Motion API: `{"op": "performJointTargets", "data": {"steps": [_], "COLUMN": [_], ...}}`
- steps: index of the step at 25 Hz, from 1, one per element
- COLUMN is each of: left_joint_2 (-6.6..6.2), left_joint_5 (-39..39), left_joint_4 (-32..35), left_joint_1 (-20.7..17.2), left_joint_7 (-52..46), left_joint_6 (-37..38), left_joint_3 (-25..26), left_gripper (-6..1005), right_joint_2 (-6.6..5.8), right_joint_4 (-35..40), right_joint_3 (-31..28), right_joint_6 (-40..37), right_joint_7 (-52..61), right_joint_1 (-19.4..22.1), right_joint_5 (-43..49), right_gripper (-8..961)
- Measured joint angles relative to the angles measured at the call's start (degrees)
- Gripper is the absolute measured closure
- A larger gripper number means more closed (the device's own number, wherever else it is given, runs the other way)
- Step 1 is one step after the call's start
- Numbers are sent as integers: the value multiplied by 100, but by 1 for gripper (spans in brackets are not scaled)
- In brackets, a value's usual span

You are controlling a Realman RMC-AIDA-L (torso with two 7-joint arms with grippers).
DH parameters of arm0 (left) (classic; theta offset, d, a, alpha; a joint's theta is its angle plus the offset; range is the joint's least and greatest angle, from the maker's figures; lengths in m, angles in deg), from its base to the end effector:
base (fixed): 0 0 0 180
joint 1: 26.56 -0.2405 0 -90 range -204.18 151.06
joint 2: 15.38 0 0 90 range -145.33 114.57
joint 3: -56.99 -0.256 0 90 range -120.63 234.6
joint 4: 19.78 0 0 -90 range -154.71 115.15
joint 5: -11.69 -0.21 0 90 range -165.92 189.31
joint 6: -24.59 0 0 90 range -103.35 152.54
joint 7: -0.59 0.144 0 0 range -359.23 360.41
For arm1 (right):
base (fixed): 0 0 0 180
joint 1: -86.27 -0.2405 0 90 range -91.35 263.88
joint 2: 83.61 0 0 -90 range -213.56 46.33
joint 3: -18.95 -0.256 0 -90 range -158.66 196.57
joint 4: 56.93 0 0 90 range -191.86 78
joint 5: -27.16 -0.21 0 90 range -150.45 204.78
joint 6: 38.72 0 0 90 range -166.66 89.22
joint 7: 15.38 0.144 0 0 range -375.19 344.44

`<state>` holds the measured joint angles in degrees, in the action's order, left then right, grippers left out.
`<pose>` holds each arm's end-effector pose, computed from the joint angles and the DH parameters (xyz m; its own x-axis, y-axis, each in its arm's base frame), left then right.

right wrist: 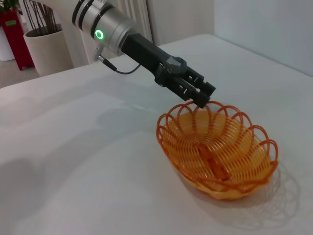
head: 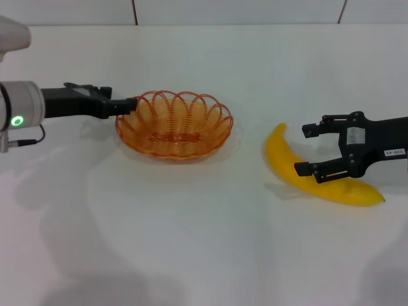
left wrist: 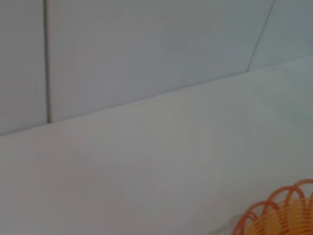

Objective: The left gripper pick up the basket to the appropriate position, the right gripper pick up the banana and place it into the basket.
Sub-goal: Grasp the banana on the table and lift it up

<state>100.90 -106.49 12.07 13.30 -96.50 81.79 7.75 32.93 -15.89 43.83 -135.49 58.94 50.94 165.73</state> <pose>-0.2660 0.4149 -0.0064 0.7628 0.5253 0.3772 0.6462 -0.6428 -0.4114 0.2843 0.3304 0.0312 0.9114 -0.2994 -0.2822 -0.3541 -0.9200 -0.1676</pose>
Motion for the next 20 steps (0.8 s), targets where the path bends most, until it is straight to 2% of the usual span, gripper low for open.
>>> {"op": "performJointTargets", "data": {"steps": [15,20], "left_joint_2": [38,50], "left_joint_5": [982,1526], "left_joint_4": [206,193], "left_joint_1": [-445,-710], "left_joint_7": [1536,2309], "left_joint_6": [36,374], "left_joint_3": [-68,-69], "left_gripper": [284,286], "right_joint_2": [2,11], "right_joint_4": [0,-50], "right_joint_3": [0,0], "right_joint_6": [0,0], "right_joint_7": [-22,-56], "right_joint_1": [15,-4], "right_joint_5": [-18,-24], "right_gripper": [61,61]}}
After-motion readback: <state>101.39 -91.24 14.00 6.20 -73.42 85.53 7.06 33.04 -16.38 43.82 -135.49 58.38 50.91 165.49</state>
